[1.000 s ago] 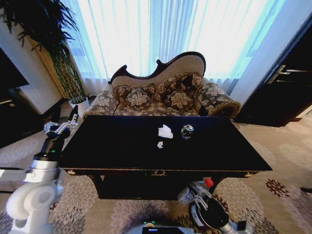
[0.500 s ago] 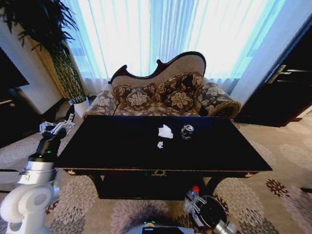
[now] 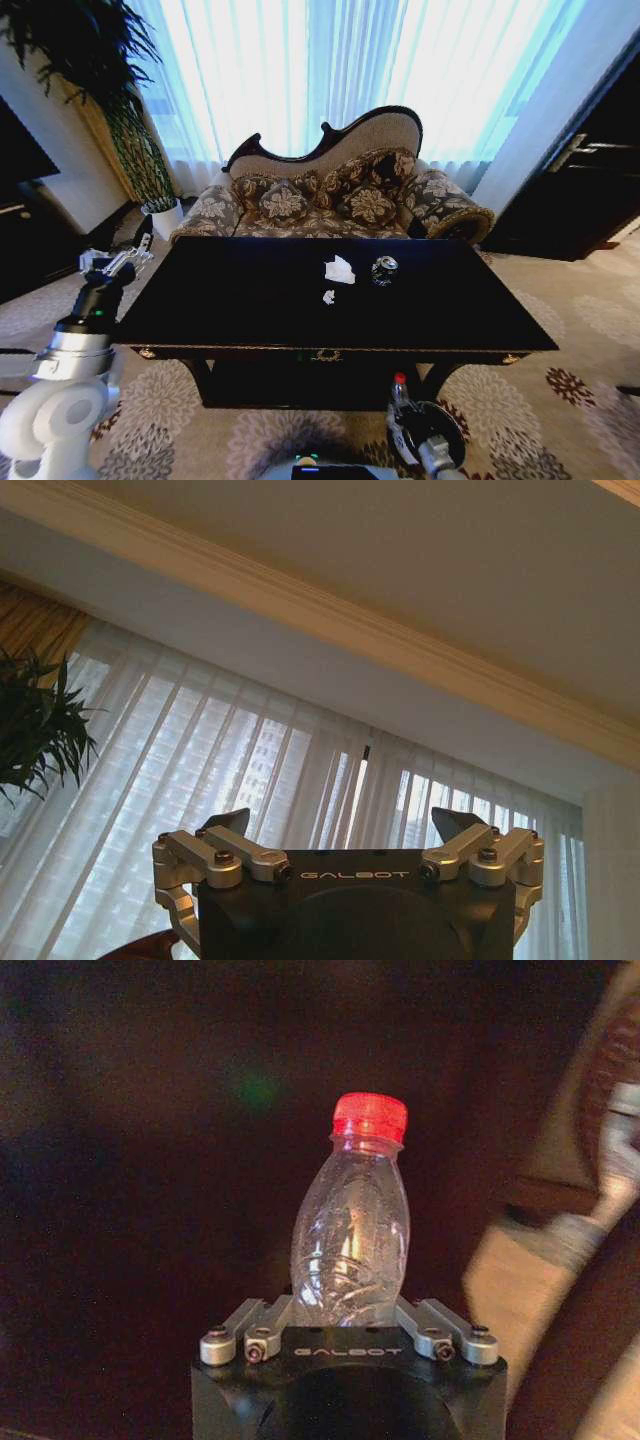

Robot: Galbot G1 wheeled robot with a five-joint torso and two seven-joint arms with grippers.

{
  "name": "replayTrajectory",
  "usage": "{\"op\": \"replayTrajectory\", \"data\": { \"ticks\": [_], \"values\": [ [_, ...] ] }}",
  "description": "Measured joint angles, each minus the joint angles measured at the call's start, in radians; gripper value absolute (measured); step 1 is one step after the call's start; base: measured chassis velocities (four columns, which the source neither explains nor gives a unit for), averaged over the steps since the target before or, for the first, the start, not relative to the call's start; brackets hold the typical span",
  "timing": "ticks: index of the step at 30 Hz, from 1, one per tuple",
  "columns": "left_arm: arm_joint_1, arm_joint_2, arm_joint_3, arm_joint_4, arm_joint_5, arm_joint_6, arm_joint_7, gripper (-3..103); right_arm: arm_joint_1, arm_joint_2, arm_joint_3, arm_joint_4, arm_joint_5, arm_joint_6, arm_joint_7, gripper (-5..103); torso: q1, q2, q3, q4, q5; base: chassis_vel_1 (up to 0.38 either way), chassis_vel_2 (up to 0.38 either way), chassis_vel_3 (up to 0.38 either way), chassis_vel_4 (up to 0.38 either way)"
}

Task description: Move to the front of the table and place the trash on the table into the trash bin.

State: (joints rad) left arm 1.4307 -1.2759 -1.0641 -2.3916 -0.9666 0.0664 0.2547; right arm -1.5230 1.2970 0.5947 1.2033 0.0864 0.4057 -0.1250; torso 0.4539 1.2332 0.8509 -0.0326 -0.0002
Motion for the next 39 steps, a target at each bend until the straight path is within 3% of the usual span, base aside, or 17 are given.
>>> {"op": "replayTrajectory", "data": {
  "ticks": [3,7,24,36,39],
  "values": [
    [0.0,-0.001,0.007,-0.002,0.003,0.0,0.0,100,0.04,-0.015,0.0,-0.075,0.009,-0.006,0.137,25,0.0,0.0,0.0,0.0002,0.0,0.0,0.0,0.0,0.0],
    [0.0,-0.001,0.012,-0.004,0.006,0.0,0.0,100,0.06,-0.025,0.0,-0.106,0.044,-0.05,0.226,25,0.0,0.0,0.0,0.0001,0.0,0.0,0.0,0.0,0.0],
    [0.005,0.002,0.014,-0.006,0.011,-0.003,0.004,100,0.151,-0.052,0.031,-0.22,0.232,-0.045,0.29,25,0.0,0.0,0.0,0.0003,-0.0001,0.0,0.0,0.0,0.0],
    [0.003,0.002,0.019,-0.006,0.016,-0.003,0.004,100,0.168,-0.061,0.065,-0.261,0.081,-0.075,0.387,25,0.0,0.0,0.0,0.0001,-0.0001,0.0,0.0,0.0,0.0],
    [0.004,0.003,0.016,-0.006,0.016,-0.004,0.004,100,0.167,-0.064,0.067,-0.263,0.084,-0.082,0.394,25,0.0,0.0,0.0,0.0001,0.0,0.0,0.0,0.0,0.0]
  ]
}}
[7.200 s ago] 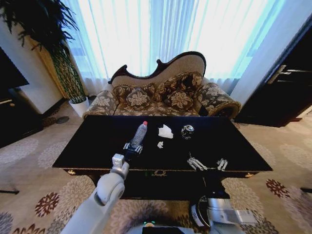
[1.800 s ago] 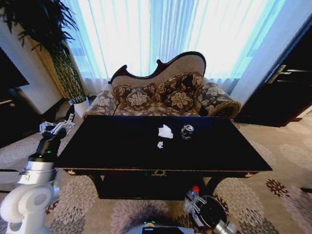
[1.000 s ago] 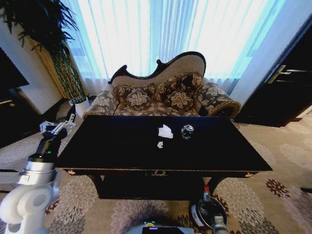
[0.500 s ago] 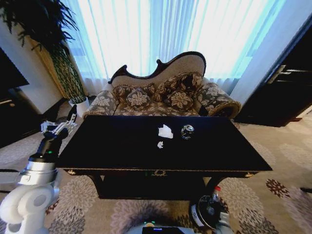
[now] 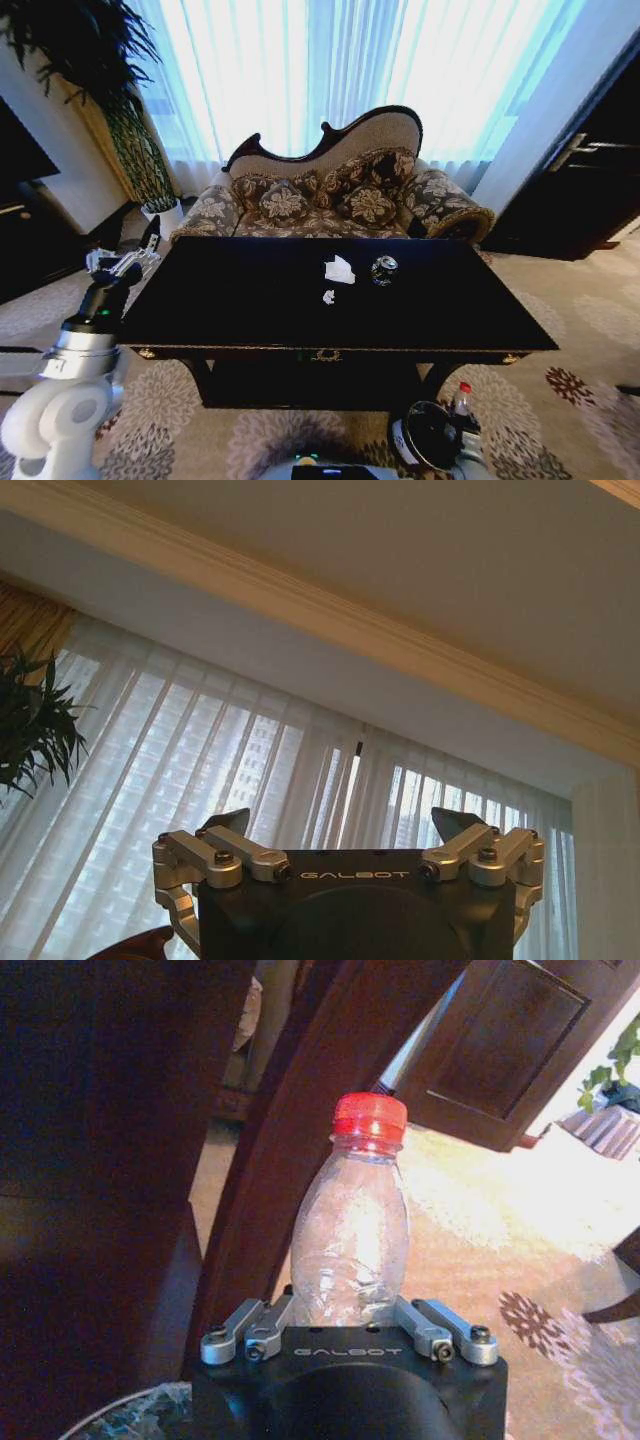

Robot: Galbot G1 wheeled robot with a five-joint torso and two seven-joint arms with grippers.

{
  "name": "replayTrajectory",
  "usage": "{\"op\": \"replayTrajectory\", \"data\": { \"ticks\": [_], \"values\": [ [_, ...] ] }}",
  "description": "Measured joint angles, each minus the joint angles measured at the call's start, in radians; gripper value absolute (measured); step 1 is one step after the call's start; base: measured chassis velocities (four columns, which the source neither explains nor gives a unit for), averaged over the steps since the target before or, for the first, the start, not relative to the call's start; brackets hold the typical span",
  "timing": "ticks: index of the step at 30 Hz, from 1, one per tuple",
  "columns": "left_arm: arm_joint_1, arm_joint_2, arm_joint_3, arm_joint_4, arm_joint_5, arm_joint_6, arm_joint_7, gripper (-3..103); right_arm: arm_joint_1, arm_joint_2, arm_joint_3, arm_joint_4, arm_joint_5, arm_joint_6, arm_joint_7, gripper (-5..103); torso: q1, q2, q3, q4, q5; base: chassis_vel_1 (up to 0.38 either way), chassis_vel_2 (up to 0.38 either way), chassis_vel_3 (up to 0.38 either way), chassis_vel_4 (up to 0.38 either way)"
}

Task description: Move to the front of the table and place the trash on the table into the trash bin.

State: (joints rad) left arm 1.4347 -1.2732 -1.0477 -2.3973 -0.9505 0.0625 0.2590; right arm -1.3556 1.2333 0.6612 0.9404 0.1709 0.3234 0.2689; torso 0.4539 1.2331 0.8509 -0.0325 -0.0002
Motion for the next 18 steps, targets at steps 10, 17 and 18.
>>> {"op": "replayTrajectory", "data": {
  "ticks": [10,17,18],
  "values": [
    [0.003,-0.003,0.001,-0.005,0.003,0.0,0.0,100,-0.01,0.01,-0.014,0.003,0.103,-0.035,-0.019,25,0.0,0.0,0.0,0.0,0.0001,0.0,0.0,0.0,0.0],
    [0.004,-0.003,0.001,-0.007,0.005,0.0,0.0,100,-0.014,0.008,-0.015,0.013,0.149,-0.037,-0.052,27,0.0,0.0,0.0,0.0,0.0,0.0,0.0,0.0,0.0],
    [0.004,-0.003,0.001,-0.007,0.005,0.0,0.0,100,-0.014,0.008,-0.015,0.013,0.149,-0.037,-0.052,27,0.0,0.0,0.0,0.0,0.0,0.0,0.0,0.0,0.0]
  ]
}}
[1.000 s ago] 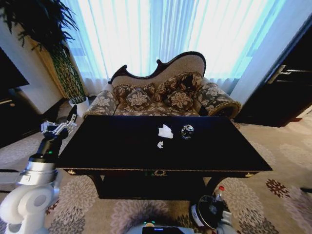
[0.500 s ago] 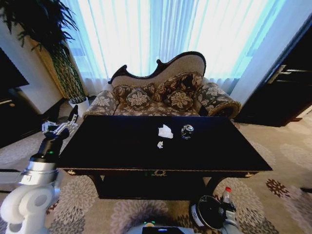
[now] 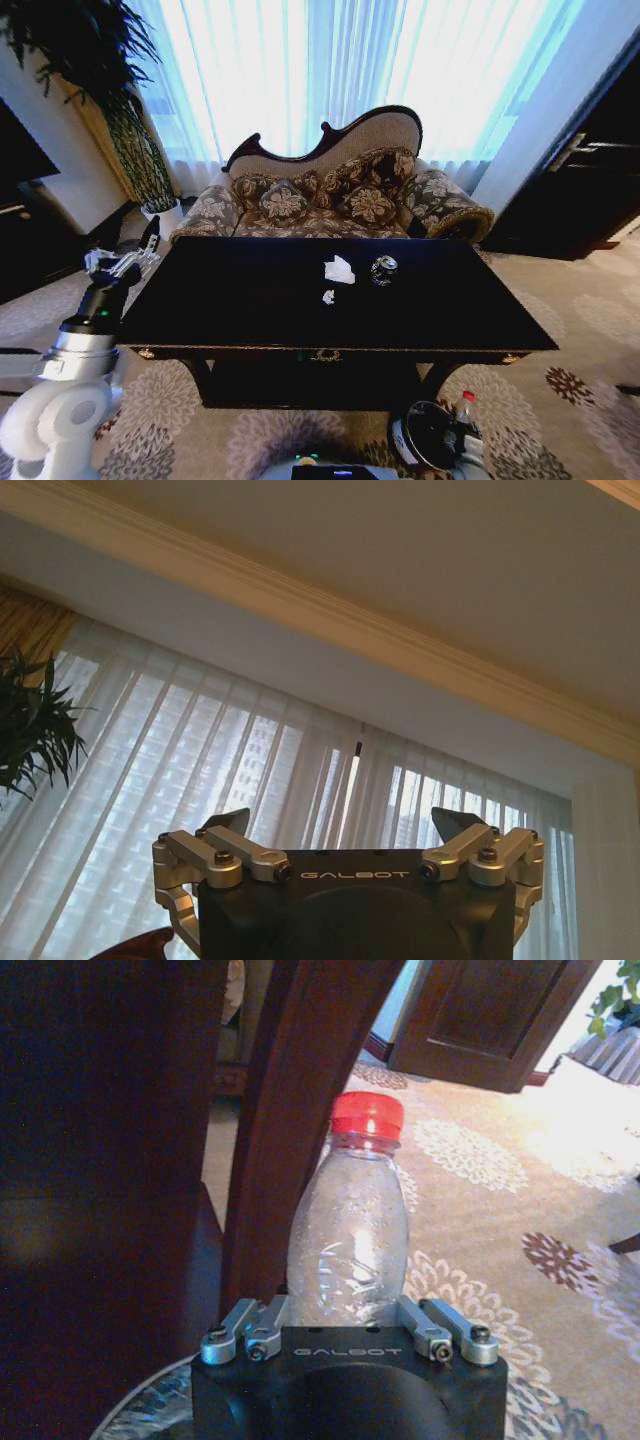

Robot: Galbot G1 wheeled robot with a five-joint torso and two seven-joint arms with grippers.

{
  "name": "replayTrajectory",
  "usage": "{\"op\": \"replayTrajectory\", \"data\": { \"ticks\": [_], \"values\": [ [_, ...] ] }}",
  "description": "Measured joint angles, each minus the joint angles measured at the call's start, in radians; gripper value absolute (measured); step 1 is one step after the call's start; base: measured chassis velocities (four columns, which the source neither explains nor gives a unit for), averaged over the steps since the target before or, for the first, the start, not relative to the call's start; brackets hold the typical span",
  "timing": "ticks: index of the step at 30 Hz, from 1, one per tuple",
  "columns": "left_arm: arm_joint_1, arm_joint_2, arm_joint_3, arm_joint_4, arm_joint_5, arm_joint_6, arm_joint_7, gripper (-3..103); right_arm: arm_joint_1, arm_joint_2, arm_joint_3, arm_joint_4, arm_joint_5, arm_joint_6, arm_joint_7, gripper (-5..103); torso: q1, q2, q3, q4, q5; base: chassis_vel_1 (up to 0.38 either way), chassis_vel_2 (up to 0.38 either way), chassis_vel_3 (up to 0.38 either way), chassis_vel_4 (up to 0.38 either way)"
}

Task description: Move to the front of the table and place the trash on the table into the trash bin.

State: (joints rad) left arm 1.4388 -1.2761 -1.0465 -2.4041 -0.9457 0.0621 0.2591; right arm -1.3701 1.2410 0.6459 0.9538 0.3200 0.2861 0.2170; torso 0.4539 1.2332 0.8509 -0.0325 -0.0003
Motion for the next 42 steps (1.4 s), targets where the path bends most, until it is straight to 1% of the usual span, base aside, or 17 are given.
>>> {"op": "replayTrajectory", "data": {
  "ticks": [3,4,5,6,9,10,12,13,15,16,18,23,26,31,36,37,42],
  "values": [
    [-0.001,-0.001,0.003,0.0,0.001,0.0,0.0,100,-0.004,0.006,-0.003,0.015,0.006,-0.004,-0.007,42,0.0,0.0,0.0,0.0,0.0,0.0,0.0,0.0,0.0],
    [-0.001,-0.001,0.003,0.0,0.001,0.0,0.0,100,-0.004,0.006,-0.003,0.015,0.006,-0.004,-0.007,42,0.0,0.0,0.0,0.0,0.0,0.0,0.0,0.0,0.0],
    [-0.002,-0.001,0.003,0.0,0.001,0.0,0.0,100,-0.006,0.009,-0.004,0.019,0.006,-0.006,-0.008,48,0.0,0.0,0.0,0.0,0.0,0.0,0.0,0.0,0.0],
    [-0.002,-0.001,0.003,0.0,0.001,0.0,0.0,100,-0.007,0.011,-0.004,0.021,0.006,-0.008,-0.009,48,0.0,0.0,0.0,0.0,0.0001,0.0,0.0,0.0,0.0],
    [-0.003,0.0,0.002,0.0,0.001,0.0,0.0,100,-0.013,0.017,-0.007,0.03,0.009,-0.017,-0.009,65,0.0,0.0,0.0,0.0001,0.0,0.0,0.0,0.0,0.0],
    [-0.003,0.0,0.002,0.0,0.001,0.0,0.0,100,-0.013,0.017,-0.007,0.03,0.009,-0.017,-0.009,65,0.0,0.0,0.0,0.0001,0.0,0.0,0.0,0.0,0.0],
    [-0.003,0.0,0.002,0.002,0.001,0.001,0.0,100,-0.02,0.022,-0.011,0.041,0.032,-0.029,-0.009,76,0.0,0.0,0.0,0.0,0.0,0.0,0.0,0.0,0.0],
    [-0.003,0.0,0.002,0.002,0.001,0.001,0.0,100,-0.02,0.022,-0.011,0.041,0.032,-0.029,-0.009,76,0.0,0.0,0.0,0.0,0.0,0.0,0.0,0.0,0.0],
    [-0.003,-0.001,0.002,0.002,0.001,0.001,0.0,100,-0.024,0.028,-0.013,0.047,0.046,-0.036,-0.009,86,0.0,0.0,0.0,0.0,0.0,0.0,0.0,0.0,0.0],
    [-0.003,-0.001,0.002,0.002,0.001,0.001,0.0,100,-0.025,0.03,-0.013,0.048,0.047,-0.036,-0.01,86,0.0,0.0,0.0,0.0,0.0,0.0,0.0,0.0,0.0],
    [-0.002,-0.001,0.002,0.001,0.001,0.001,0.0,100,-0.03,0.033,-0.013,0.054,0.046,-0.036,-0.014,96,0.0,0.0,0.0,0.0,0.0,0.0,0.0,0.0,0.0],
    [0.001,-0.001,-0.002,-0.003,0.0,0.001,0.0,100,-0.05,0.036,-0.008,0.084,0.031,-0.035,-0.042,100,0.0,0.0,0.0,0.0,0.0,0.0,0.0,0.0,0.0],
    [0.004,-0.001,-0.005,-0.004,-0.001,0.001,-0.001,100,-0.101,0.042,0.002,0.161,-0.025,-0.031,-0.117,100,0.0,0.0,0.0,0.0,0.0001,0.0,0.0,0.0,0.0],
    [0.003,-0.002,-0.005,-0.004,-0.003,0.001,-0.001,100,-0.175,0.047,-0.003,0.273,-0.045,0.001,-0.138,100,0.0,0.0,0.0,0.0001,0.0,0.0,0.0,0.0,0.0],
    [0.001,-0.004,-0.005,-0.005,-0.004,0.001,-0.003,100,-0.281,0.062,-0.02,0.432,0.005,-0.006,-0.165,100,0.0,0.0,0.0,0.0,0.0001,0.0,0.0,0.0,0.0],
    [0.001,-0.004,-0.005,-0.005,-0.004,0.001,-0.003,100,-0.281,0.062,-0.02,0.432,0.005,-0.006,-0.165,100,0.0,0.0,0.0,0.0,0.0001,0.0,0.0,0.0,0.0],
    [0.001,-0.007,-0.001,-0.007,-0.002,0.002,-0.006,100,-0.398,0.053,-0.041,0.577,0.02,0.017,-0.172,100,0.0,0.0,0.0,0.0001,0.0,0.0,0.0,0.0,0.0]
  ]
}}
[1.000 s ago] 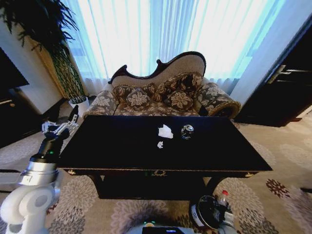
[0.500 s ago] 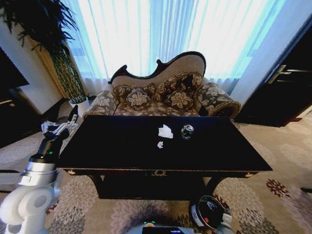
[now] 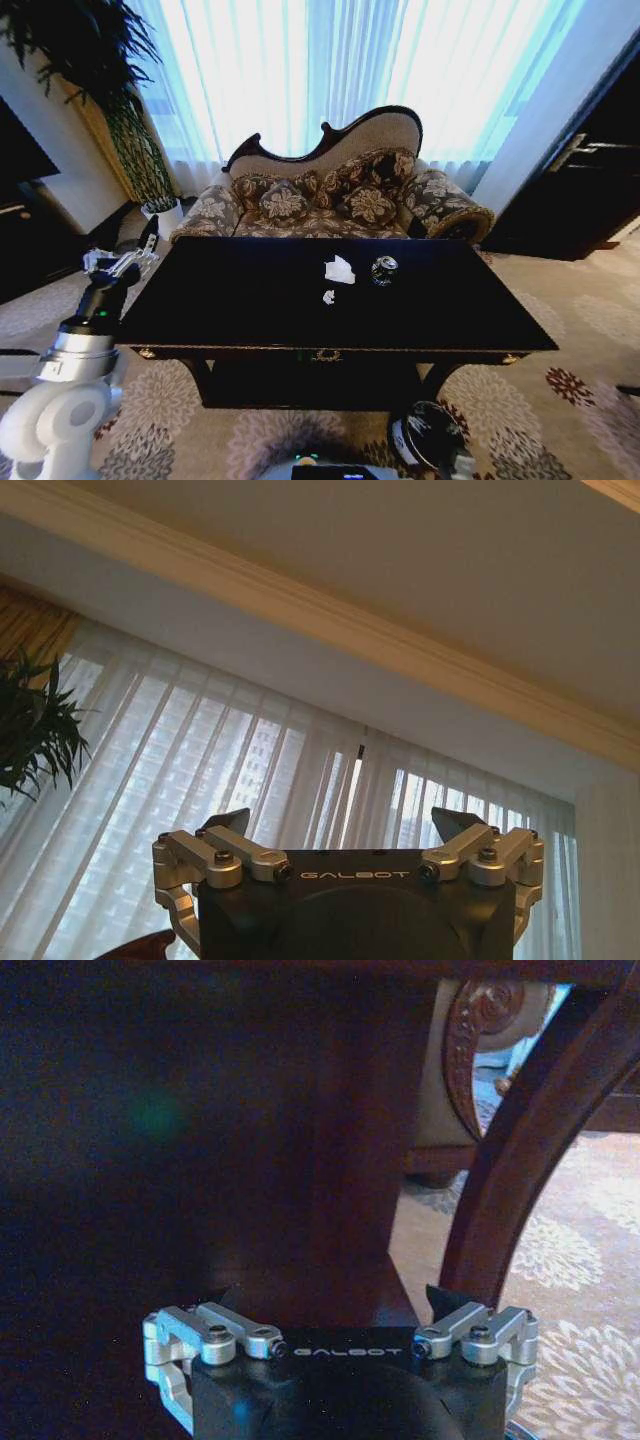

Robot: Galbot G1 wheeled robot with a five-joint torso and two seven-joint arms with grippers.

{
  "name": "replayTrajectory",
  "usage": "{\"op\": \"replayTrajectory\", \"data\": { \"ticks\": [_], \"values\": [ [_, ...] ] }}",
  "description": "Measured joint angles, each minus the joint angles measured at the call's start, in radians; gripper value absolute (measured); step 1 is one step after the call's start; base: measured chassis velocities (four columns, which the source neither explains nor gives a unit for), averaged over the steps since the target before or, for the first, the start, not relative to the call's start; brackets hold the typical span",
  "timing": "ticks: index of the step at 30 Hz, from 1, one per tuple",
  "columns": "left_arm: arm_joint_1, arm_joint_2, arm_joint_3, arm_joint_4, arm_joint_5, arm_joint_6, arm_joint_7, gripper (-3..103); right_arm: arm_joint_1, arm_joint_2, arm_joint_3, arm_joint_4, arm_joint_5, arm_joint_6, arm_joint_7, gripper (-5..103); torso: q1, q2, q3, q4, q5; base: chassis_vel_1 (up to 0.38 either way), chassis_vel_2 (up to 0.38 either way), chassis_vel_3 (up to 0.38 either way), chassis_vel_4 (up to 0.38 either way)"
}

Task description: Move to the front of the table and place the trash on the table into the trash bin.

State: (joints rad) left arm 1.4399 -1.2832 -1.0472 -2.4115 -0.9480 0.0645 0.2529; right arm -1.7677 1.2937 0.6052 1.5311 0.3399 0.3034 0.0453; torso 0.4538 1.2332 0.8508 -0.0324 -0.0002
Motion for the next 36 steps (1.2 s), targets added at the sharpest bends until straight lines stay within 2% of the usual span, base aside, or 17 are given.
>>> {"op": "replayTrajectory", "data": {
  "ticks": [5,10,12,16,17,19,21,24,33,36],
  "values": [
    [-0.005,0.0,0.01,0.007,0.007,0.0,0.0,100,-0.094,-0.01,-0.016,0.154,0.063,-0.004,0.026,100,0.0,0.0,0.0,-0.0001,0.0,0.0,0.0,0.0,0.0],
    [-0.013,0.001,0.015,0.015,0.009,0.001,-0.001,100,-0.184,-0.022,-0.028,0.303,0.073,-0.002,0.064,100,0.0,0.0,0.0,0.0,-0.0001,0.0,0.0,0.0,0.0],
    [-0.013,0.001,0.015,0.016,0.009,0.001,-0.001,100,-0.192,-0.025,-0.028,0.313,0.073,-0.002,0.067,100,0.0,0.0,0.0,0.0,-0.0001,0.0,0.0,0.0,0.0],
    [-0.02,0.006,0.006,0.032,0.005,0.001,-0.001,100,-0.327,-0.093,-0.025,0.468,0.084,0.002,0.128,100,0.0,0.0,0.0,-0.0001,0.0,0.0,0.0,0.0,0.0],
    [-0.02,0.006,0.006,0.032,0.005,0.001,-0.001,100,-0.327,-0.093,-0.025,0.468,0.084,0.002,0.128,100,0.0,0.0,0.0,-0.0001,0.0,0.0,0.0,0.0,0.0],
    [-0.023,0.01,-0.002,0.037,-0.002,0.0,-0.001,100,-0.389,-0.155,-0.01,0.523,0.082,0.002,0.147,100,0.0,0.0,0.0,-0.0001,0.0001,0.0,0.0,0.0,0.0],
    [-0.024,0.012,-0.005,0.038,-0.005,0.0,-0.001,100,-0.405,-0.173,-0.006,0.536,0.081,0.002,0.152,100,0.0,0.0,0.0,-0.0001,-0.0002,0.0,0.0,0.0,0.0],
    [-0.028,0.016,-0.011,0.039,-0.012,0.0,-0.001,100,-0.473,-0.238,0.026,0.613,0.078,-0.002,0.177,100,0.0,0.0,0.0,-0.0001,0.0003,0.0,0.0,0.0,0.0],
    [-0.028,0.021,-0.017,0.039,-0.016,0.001,-0.001,100,-0.541,-0.29,0.123,0.72,0.072,0.0,0.197,100,0.0,0.0,0.0,0.0,0.0,0.0,0.0,0.0,0.0],
    [-0.028,0.022,-0.019,0.039,-0.017,0.002,-0.001,100,-0.574,-0.298,0.177,0.809,0.126,-0.01,0.202,100,0.0,0.0,0.0,-0.0001,0.0,0.0,0.0,0.0,0.0]
  ]
}}
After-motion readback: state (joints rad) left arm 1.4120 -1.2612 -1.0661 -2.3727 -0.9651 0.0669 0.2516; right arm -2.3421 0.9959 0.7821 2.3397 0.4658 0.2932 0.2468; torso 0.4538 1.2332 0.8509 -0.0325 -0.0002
